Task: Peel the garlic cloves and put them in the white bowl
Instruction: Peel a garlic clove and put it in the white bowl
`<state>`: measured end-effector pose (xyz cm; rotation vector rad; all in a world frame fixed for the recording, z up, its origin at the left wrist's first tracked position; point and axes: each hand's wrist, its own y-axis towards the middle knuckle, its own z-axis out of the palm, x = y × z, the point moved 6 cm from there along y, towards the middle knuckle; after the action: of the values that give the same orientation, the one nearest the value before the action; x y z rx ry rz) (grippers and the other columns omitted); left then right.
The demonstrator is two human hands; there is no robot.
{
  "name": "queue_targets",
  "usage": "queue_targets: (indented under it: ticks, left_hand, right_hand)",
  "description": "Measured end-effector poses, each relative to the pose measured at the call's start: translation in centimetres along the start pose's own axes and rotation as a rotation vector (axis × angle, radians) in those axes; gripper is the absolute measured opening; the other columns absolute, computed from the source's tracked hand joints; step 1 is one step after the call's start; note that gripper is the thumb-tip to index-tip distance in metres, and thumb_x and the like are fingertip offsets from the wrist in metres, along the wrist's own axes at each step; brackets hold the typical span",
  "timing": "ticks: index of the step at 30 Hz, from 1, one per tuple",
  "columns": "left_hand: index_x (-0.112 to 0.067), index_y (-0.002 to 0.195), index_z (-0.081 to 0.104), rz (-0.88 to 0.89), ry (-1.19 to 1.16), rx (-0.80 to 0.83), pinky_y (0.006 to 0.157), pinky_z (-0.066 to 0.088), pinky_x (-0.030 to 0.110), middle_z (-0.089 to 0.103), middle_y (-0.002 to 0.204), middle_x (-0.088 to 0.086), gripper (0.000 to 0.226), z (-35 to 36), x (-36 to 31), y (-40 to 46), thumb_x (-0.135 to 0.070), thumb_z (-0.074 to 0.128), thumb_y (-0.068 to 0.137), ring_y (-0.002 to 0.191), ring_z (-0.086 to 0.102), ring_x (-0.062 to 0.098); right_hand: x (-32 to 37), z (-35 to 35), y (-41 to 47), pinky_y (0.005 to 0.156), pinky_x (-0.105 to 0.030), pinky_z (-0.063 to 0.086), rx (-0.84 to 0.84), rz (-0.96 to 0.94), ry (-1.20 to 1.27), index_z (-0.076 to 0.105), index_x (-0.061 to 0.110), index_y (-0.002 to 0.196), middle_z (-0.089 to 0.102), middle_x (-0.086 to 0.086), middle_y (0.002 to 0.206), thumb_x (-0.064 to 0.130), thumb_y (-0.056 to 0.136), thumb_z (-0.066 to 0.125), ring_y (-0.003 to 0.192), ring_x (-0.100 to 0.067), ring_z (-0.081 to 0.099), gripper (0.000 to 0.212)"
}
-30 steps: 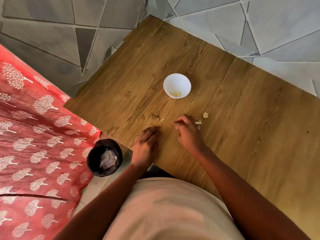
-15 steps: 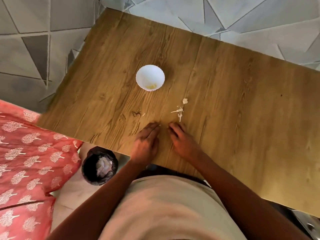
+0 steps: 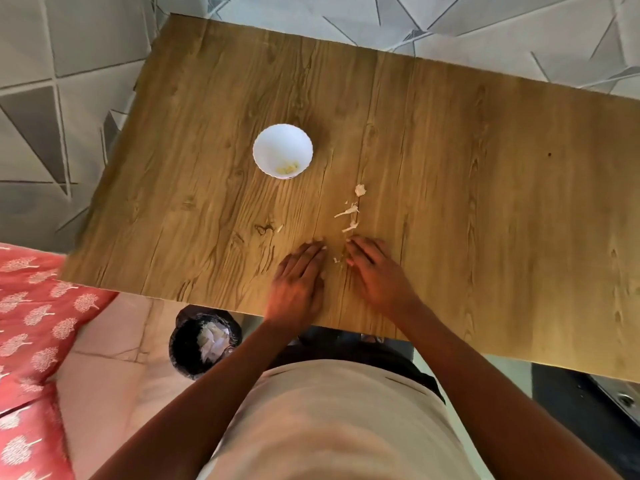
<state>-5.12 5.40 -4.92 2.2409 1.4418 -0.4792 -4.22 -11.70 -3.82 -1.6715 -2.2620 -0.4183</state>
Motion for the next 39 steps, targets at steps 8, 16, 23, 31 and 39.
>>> queue_targets:
  ticks: [8, 16, 23, 31, 39]
  left_hand:
    - [-0.01, 0.147, 0.052, -0.013, -0.035, 0.0, 0.12, 0.032, 0.039, 0.046, 0.158, 0.004, 0.046, -0.2, 0.1, 0.1, -0.021, 0.05, 0.102, 0.149, 0.037, 0.019]
    - [-0.01, 0.148, 0.05, -0.043, -0.053, 0.009, 0.119, 0.034, 0.039, 0.048, 0.156, 0.005, 0.048, -0.3, 0.0, 0.1, -0.017, 0.05, 0.1, 0.147, 0.039, 0.02]
    - [-0.009, 0.147, 0.052, -0.041, -0.072, -0.001, 0.118, 0.035, 0.043, 0.047, 0.156, 0.005, 0.045, -0.5, -0.1, 0.2, -0.02, 0.05, 0.103, 0.147, 0.039, 0.022]
    - [0.003, 0.138, 0.057, -0.081, -0.225, -0.096, 0.12, 0.036, 0.037, 0.053, 0.148, 0.016, 0.041, -1.6, 0.1, -0.1, 0.003, 0.052, 0.098, 0.142, 0.045, 0.027]
    - [0.002, 0.136, 0.059, -0.091, -0.296, -0.122, 0.119, 0.037, 0.032, 0.055, 0.145, 0.015, 0.038, -2.1, 0.5, -0.1, 0.003, 0.053, 0.098, 0.139, 0.049, 0.025]
  right_hand:
    - [0.3, -1.0, 3.2, 0.104, -0.043, 0.049, -0.156, 0.185, 0.058, 0.06, 0.006, 0.136, 0.054, -0.015, 0.135, 0.023, 0.102, 0.056, 0.129, -0.032, 0.046, 0.039]
    - [1.9, 0.8, 1.8, 0.095, -0.047, 0.056, 0.059, -0.229, -0.112, 0.058, -0.001, 0.137, 0.052, -0.021, 0.142, 0.009, 0.088, 0.057, 0.13, -0.035, 0.042, 0.05]
    - [-2.3, -1.2, -1.5, 0.11, -0.054, 0.045, -0.061, 0.058, 0.098, 0.049, 0.004, 0.147, 0.05, -0.017, 0.148, 0.008, 0.094, 0.046, 0.14, -0.034, 0.042, 0.053]
    - [2.4, 2.3, -0.4, 0.121, -0.047, 0.031, -0.024, 0.052, 0.141, 0.046, 0.009, 0.15, 0.032, -0.013, 0.162, 0.028, 0.107, 0.035, 0.154, -0.03, 0.019, 0.048]
    - [4.1, 2.6, -2.0, 0.084, -0.046, 0.061, -0.081, 0.025, -0.164, 0.06, 0.005, 0.136, 0.055, -0.016, 0.144, 0.008, 0.089, 0.061, 0.125, -0.034, 0.051, 0.047]
